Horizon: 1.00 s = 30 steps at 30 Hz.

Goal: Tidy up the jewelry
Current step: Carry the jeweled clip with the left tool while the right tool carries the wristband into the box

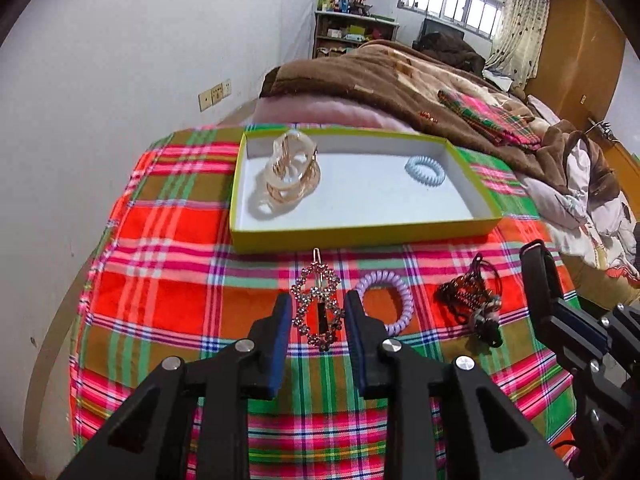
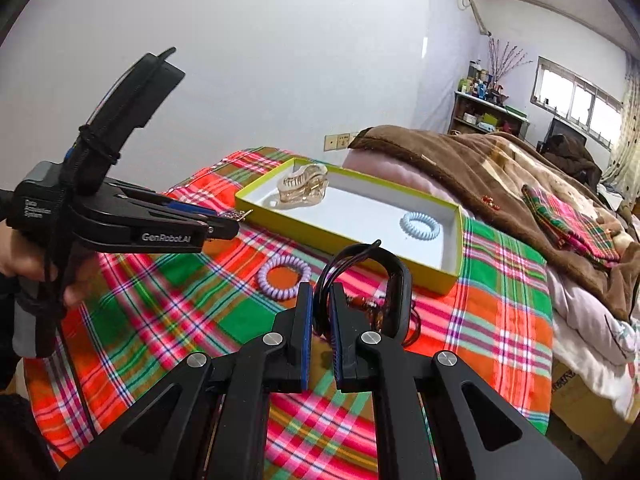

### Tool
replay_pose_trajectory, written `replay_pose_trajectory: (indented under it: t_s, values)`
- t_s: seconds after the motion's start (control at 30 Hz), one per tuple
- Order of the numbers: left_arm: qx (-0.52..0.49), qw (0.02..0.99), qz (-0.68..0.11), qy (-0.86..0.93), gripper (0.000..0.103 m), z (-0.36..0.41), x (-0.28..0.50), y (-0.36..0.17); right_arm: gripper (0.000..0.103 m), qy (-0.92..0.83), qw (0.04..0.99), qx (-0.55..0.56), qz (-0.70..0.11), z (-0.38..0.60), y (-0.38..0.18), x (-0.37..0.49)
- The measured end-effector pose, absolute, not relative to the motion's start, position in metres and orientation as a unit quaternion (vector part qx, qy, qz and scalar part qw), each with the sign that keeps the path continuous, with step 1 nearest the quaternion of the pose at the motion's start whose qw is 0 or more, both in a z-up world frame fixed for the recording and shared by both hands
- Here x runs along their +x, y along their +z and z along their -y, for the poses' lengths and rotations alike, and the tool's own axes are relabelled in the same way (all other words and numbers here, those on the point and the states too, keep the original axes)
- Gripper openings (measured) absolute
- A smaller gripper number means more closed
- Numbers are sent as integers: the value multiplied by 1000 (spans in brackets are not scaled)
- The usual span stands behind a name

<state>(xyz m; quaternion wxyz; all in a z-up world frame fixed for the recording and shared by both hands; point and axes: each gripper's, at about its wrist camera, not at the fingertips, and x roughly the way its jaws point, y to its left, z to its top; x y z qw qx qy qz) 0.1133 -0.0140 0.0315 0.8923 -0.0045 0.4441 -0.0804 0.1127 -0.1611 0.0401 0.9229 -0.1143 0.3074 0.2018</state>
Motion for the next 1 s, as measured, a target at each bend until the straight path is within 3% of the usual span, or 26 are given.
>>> replay_pose_trajectory:
  t_s: [0.47, 1.0]
  values:
    - [-4, 907, -412, -86, 28, 5, 139, 60, 8, 198, 922, -126, -306, 153, 58, 168]
    - [-11, 899, -424, -109, 28, 20, 184, 48, 8, 205, 898, -147, -361, 134, 37, 271]
